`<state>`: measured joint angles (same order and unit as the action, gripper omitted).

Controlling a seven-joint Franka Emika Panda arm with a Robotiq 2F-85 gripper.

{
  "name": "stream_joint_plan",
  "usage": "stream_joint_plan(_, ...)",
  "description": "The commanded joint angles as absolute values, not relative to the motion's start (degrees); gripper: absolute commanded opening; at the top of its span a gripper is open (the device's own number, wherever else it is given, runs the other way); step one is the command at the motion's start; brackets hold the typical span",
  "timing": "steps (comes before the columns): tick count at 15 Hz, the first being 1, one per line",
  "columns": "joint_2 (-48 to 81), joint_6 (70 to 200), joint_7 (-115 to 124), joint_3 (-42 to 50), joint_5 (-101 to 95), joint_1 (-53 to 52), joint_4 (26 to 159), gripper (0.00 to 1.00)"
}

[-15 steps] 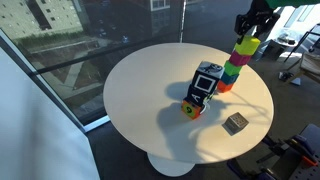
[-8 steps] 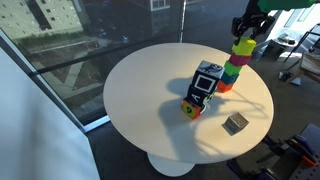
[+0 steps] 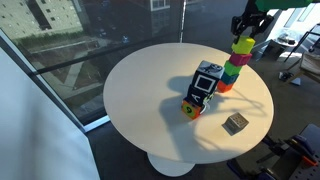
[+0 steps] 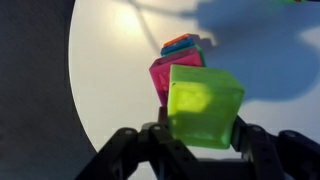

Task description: Pick up the light green block and put it on top of the mulberry pink block

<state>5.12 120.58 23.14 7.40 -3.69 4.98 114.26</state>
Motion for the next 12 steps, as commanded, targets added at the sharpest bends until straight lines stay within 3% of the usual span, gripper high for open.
stream_joint_plan(1, 5.8, 119.3, 24.2, 7.6, -4.4, 5.3, 112.3, 0.31)
stream_joint_plan(12, 5.4, 118.9, 24.0, 7.8, -6.3, 5.1, 113.2, 0.31)
